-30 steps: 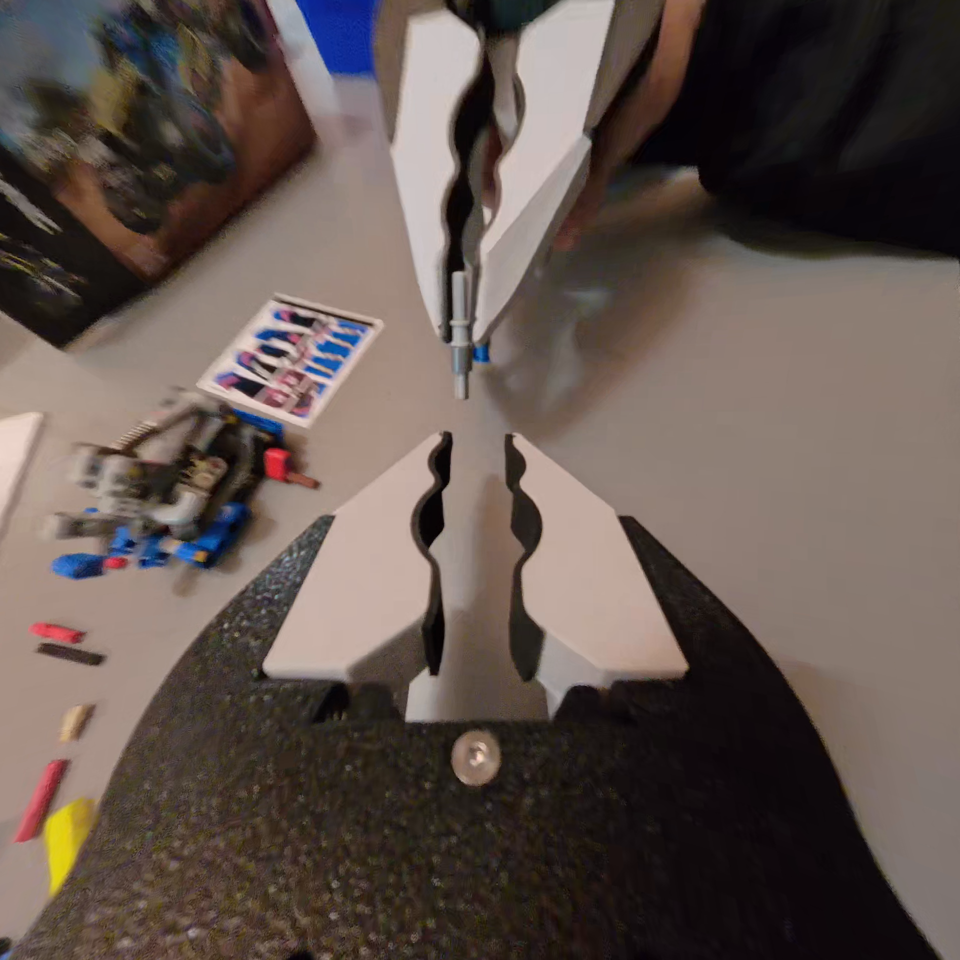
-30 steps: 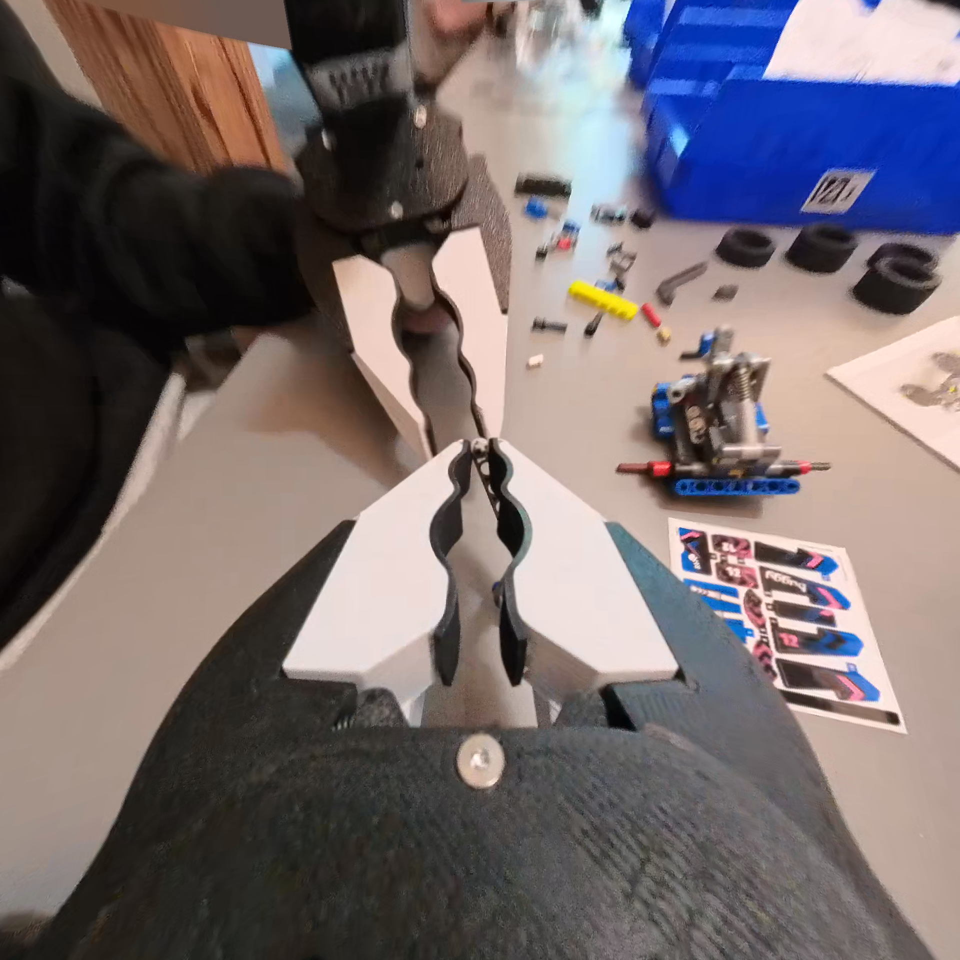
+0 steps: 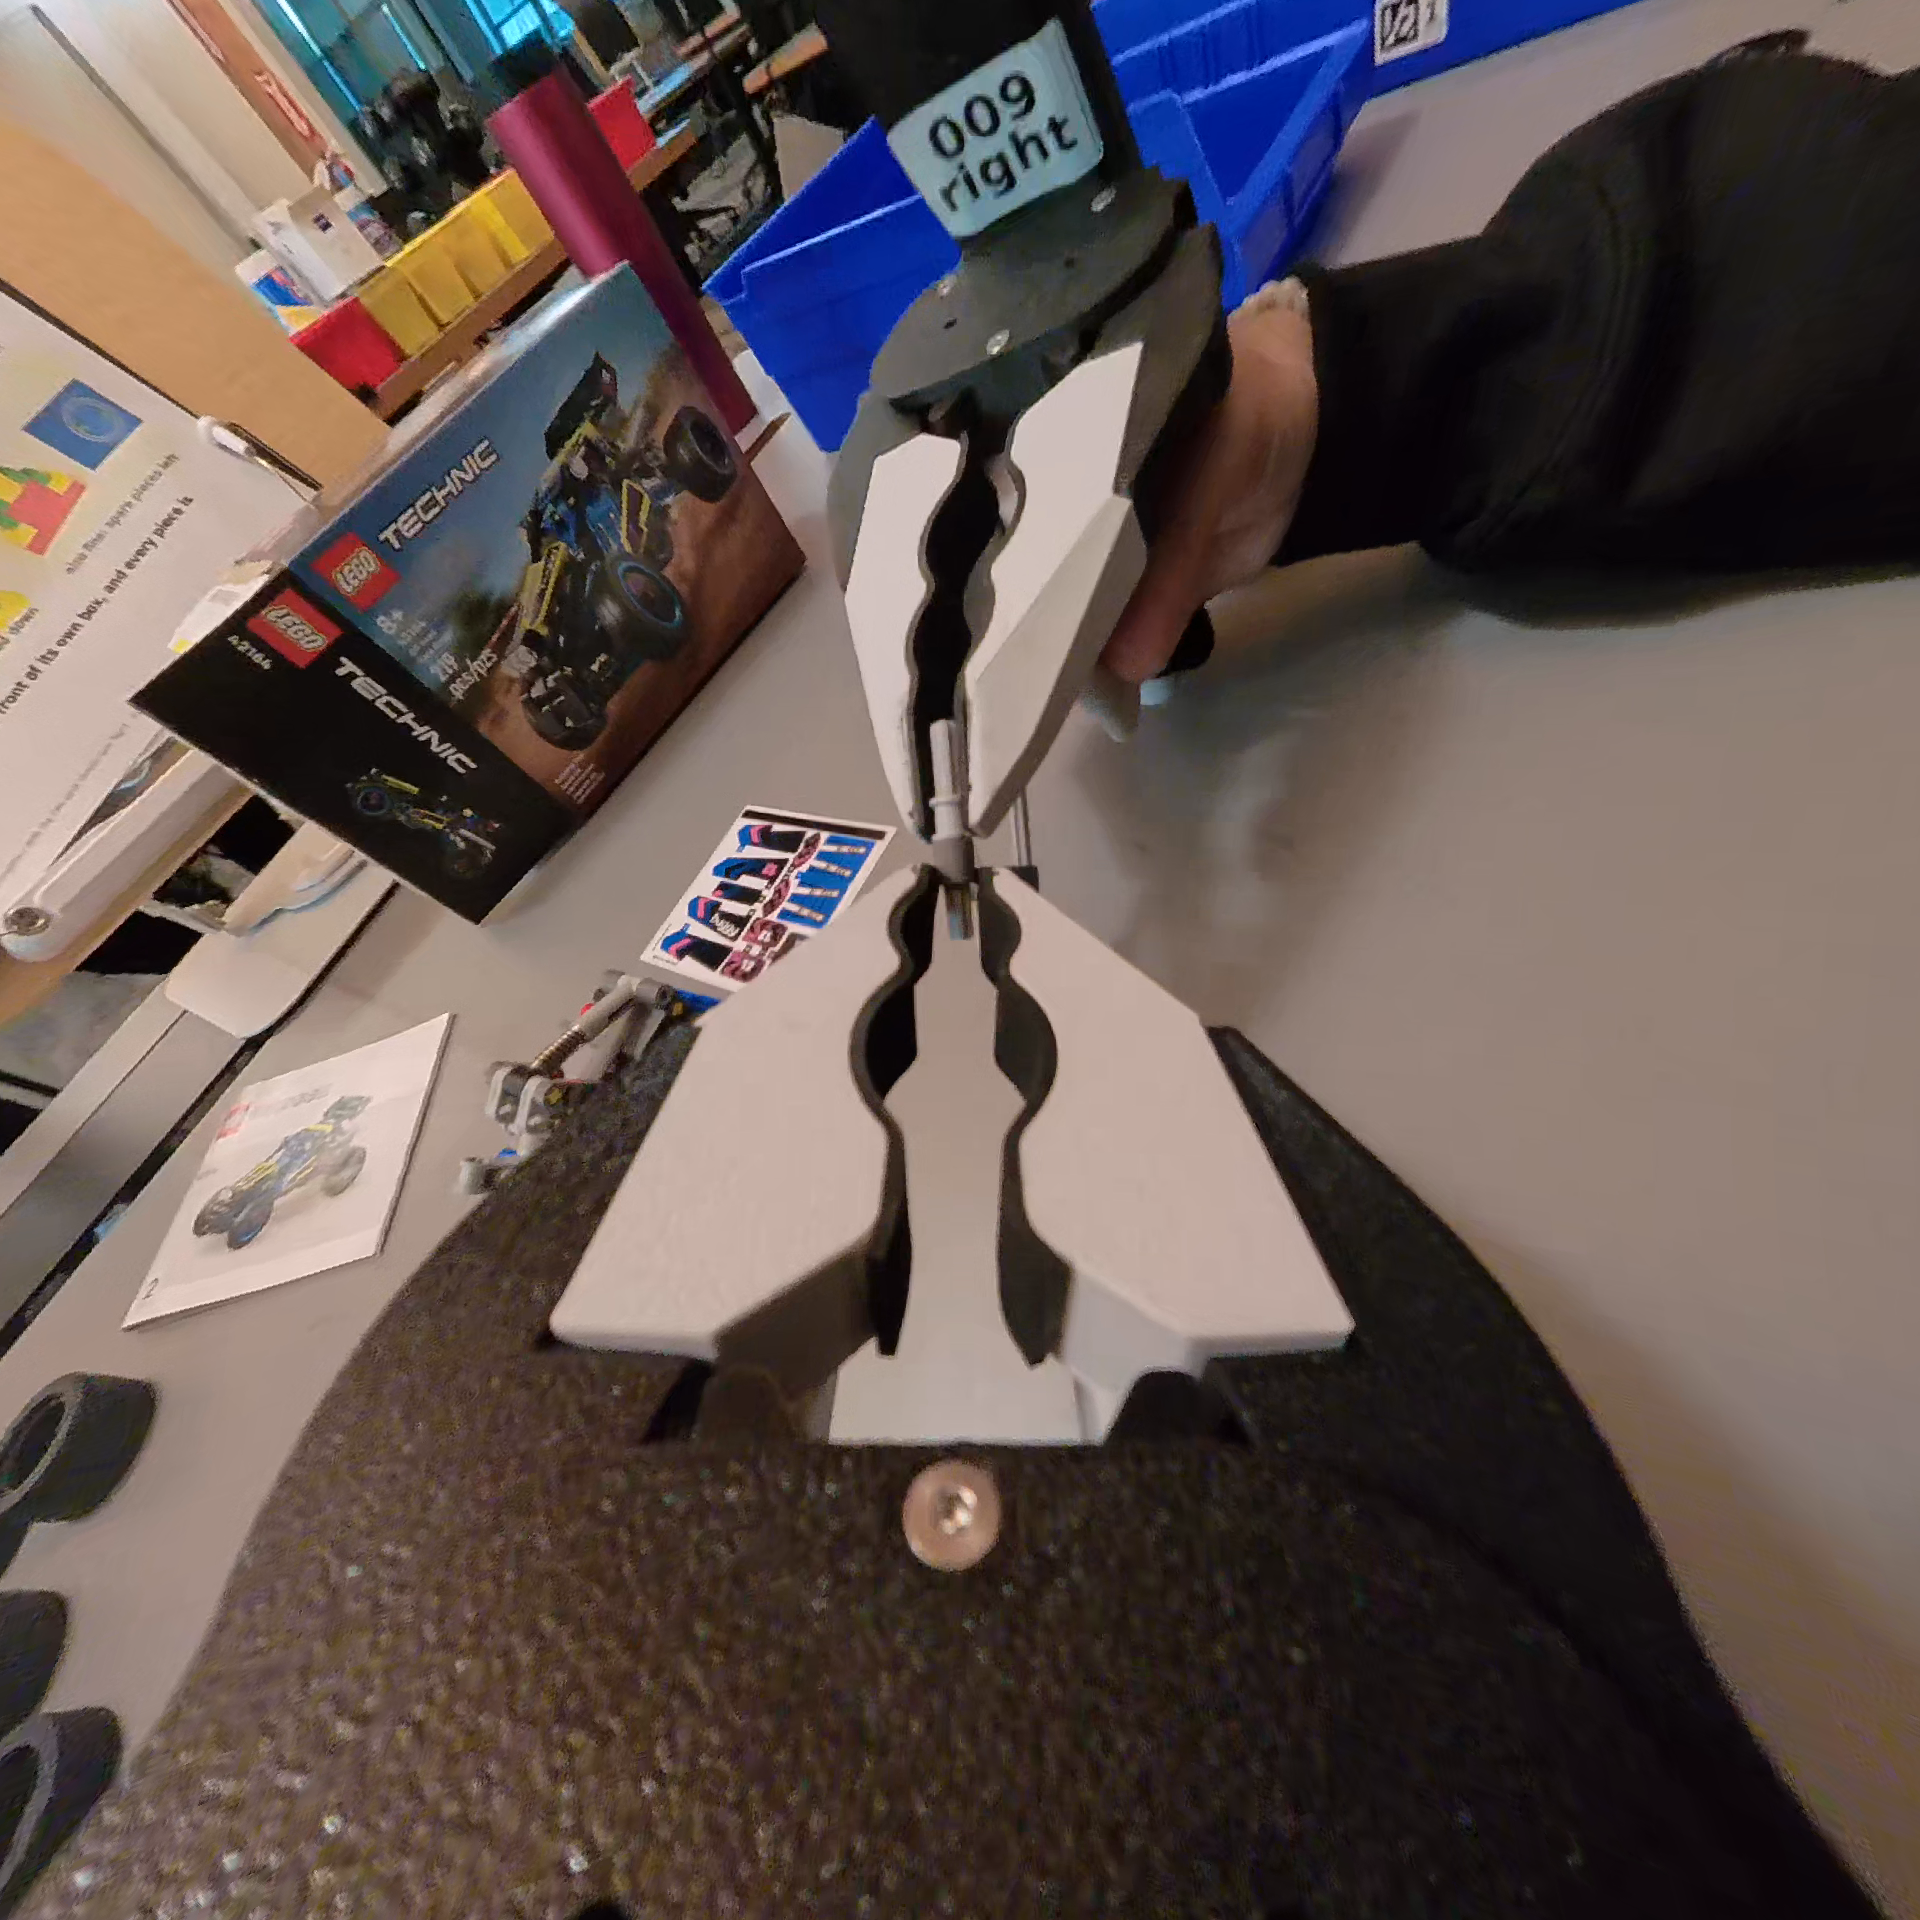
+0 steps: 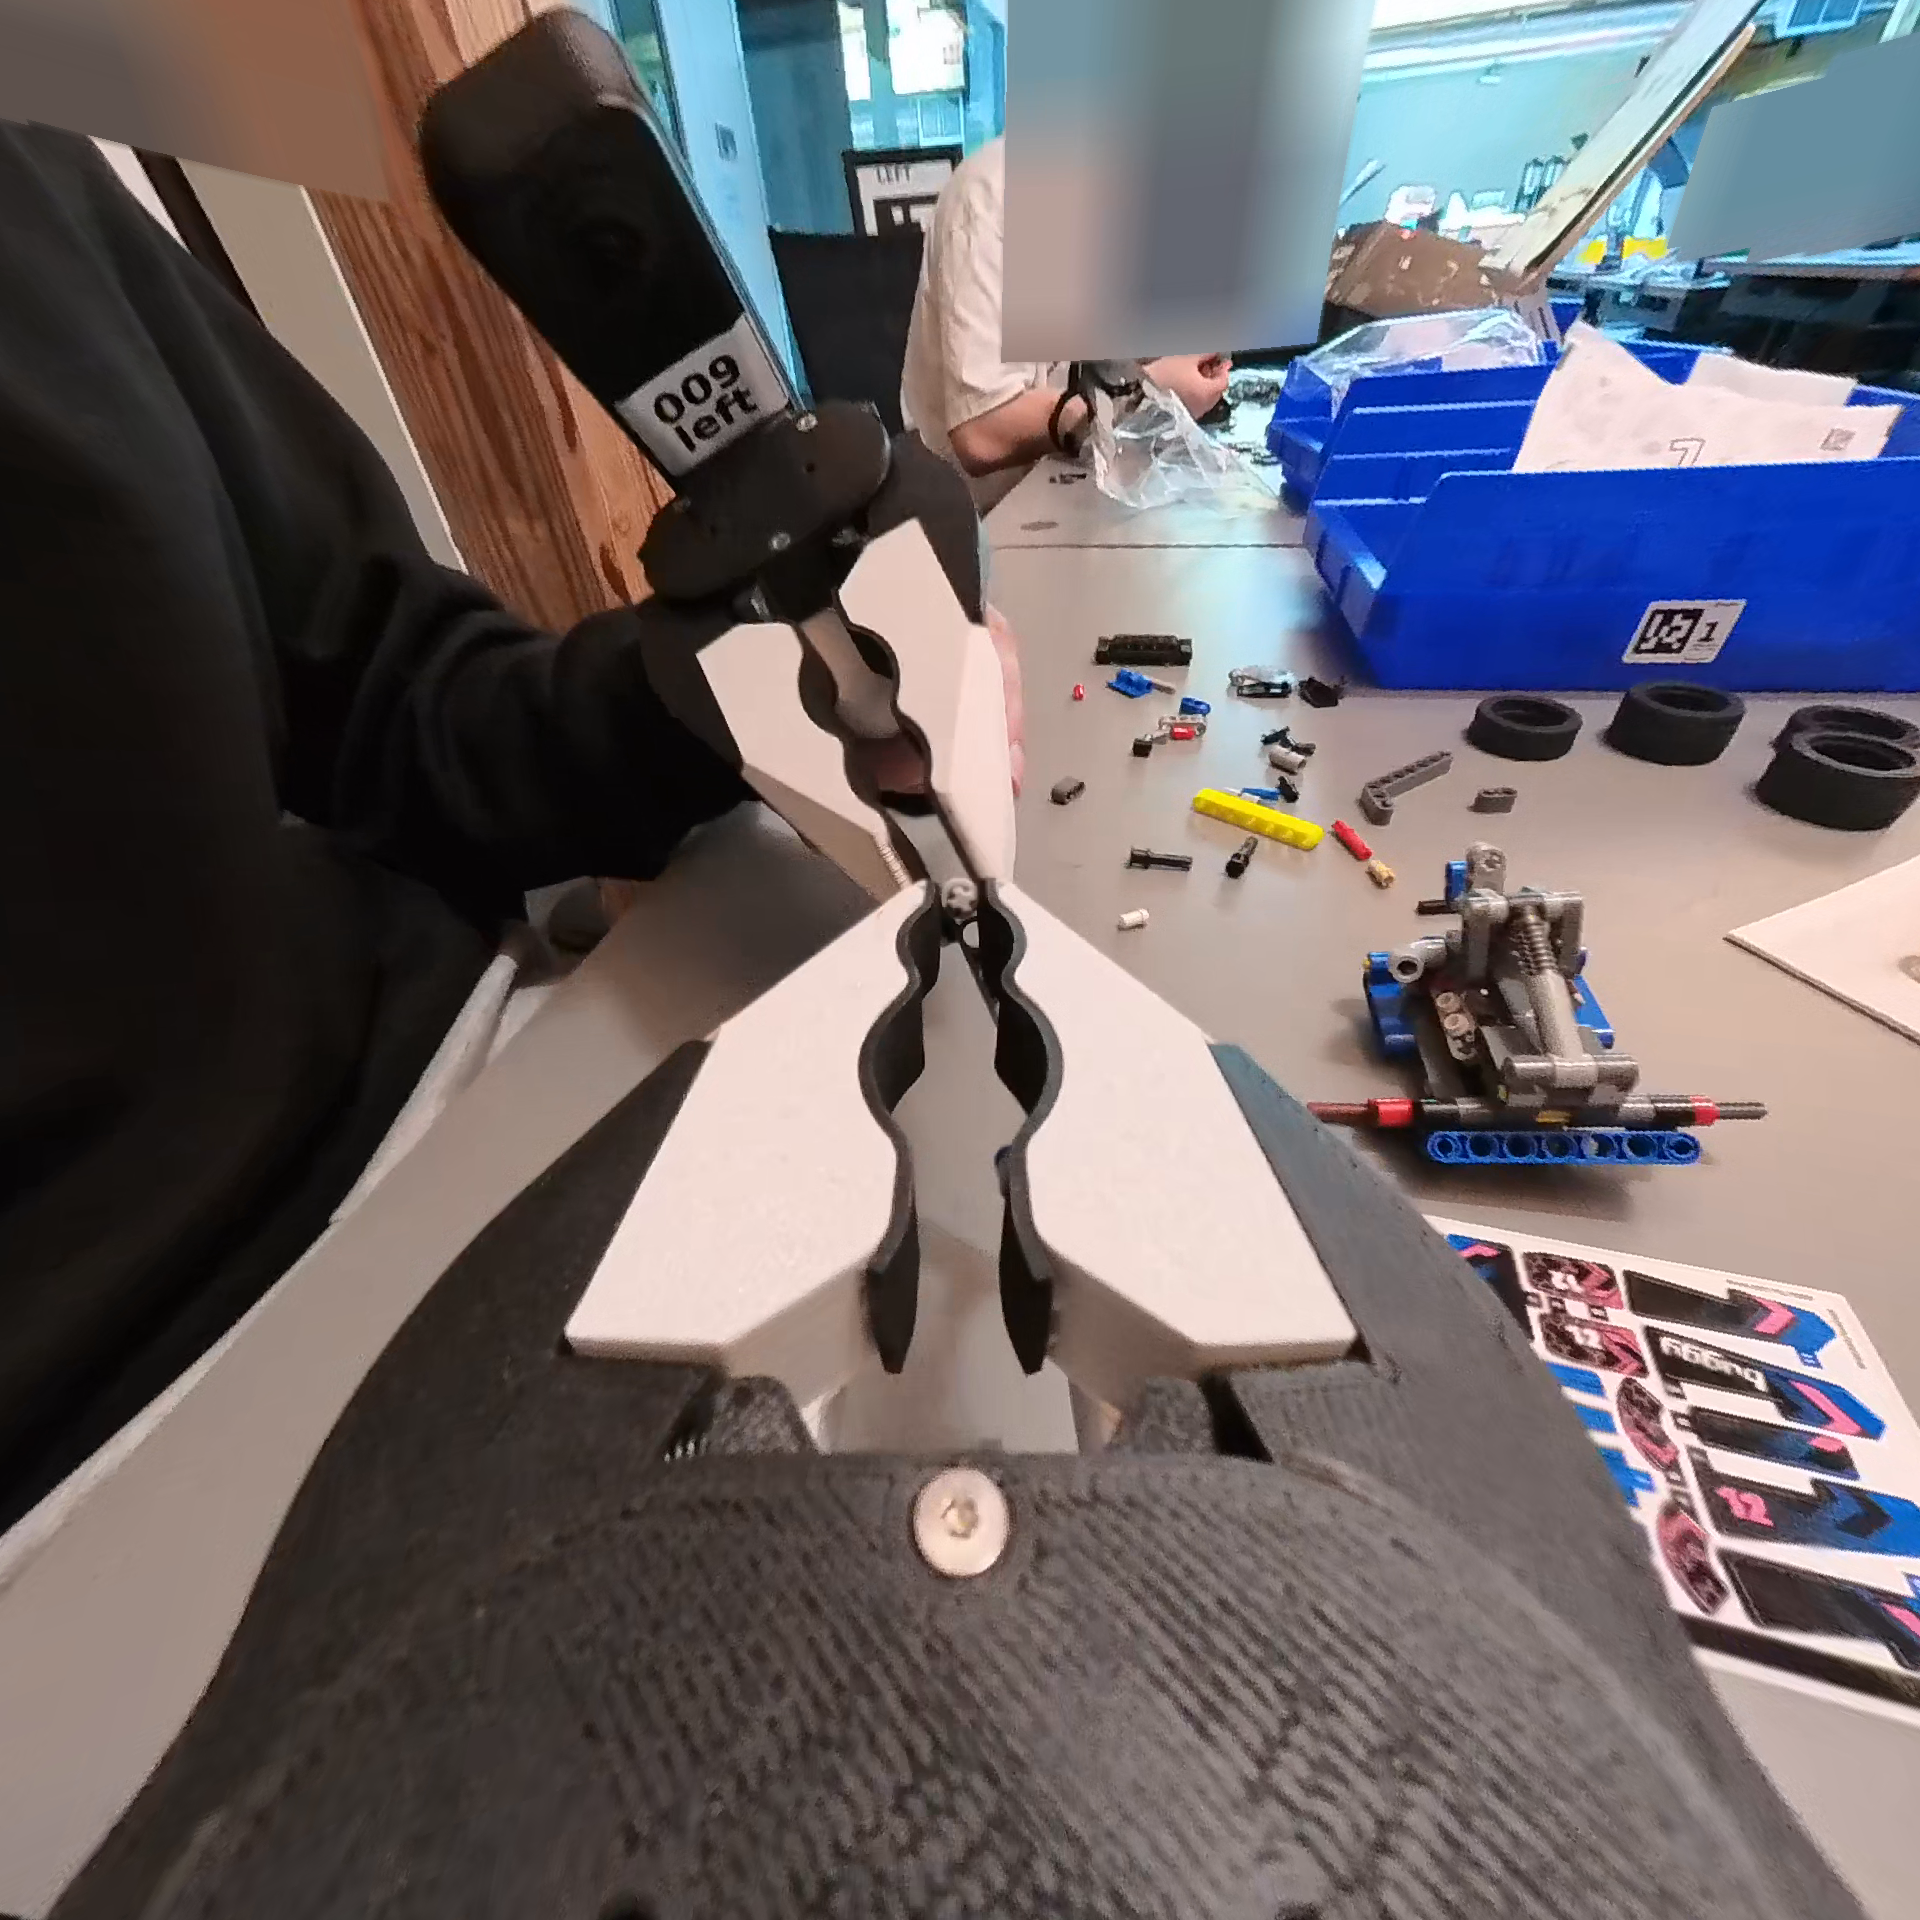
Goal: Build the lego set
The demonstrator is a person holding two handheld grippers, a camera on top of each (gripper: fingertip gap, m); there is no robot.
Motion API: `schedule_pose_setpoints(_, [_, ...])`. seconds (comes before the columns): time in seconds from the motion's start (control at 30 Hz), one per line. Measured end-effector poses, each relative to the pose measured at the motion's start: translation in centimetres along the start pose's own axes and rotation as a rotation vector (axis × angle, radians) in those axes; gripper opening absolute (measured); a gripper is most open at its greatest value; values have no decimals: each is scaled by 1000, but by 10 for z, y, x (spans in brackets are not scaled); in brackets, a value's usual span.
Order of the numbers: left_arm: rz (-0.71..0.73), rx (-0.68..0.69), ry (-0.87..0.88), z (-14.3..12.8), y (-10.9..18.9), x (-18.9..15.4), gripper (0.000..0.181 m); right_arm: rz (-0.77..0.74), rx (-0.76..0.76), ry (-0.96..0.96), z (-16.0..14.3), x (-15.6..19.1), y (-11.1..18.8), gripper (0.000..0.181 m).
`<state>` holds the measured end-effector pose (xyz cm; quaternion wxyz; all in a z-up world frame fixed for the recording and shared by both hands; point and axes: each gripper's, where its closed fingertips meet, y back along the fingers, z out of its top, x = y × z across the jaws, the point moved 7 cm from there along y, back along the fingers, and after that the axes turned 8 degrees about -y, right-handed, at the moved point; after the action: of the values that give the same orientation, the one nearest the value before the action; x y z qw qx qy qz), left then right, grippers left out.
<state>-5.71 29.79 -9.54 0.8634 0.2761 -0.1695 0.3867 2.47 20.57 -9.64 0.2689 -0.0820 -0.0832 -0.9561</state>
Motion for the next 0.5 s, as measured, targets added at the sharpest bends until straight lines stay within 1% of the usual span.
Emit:
schedule_pose_setpoints(0.1, [-8,-3,19,-2,-1,0,5,-18,21,24,-2,0,0,5])
schedule_pose_setpoints(0.3, [-36,-72,91,-1,2,2,4,8,-11,15,-1,0,2,5])
schedule_pose_setpoints(0.47, [-34,-73,78,-2,3,2,4,7,-5,27,-2,1,2,7])
schedule_pose_setpoints(0.5, [-30,-73,75,-2,3,2,4,-2,-4,38,-1,1,2,5])
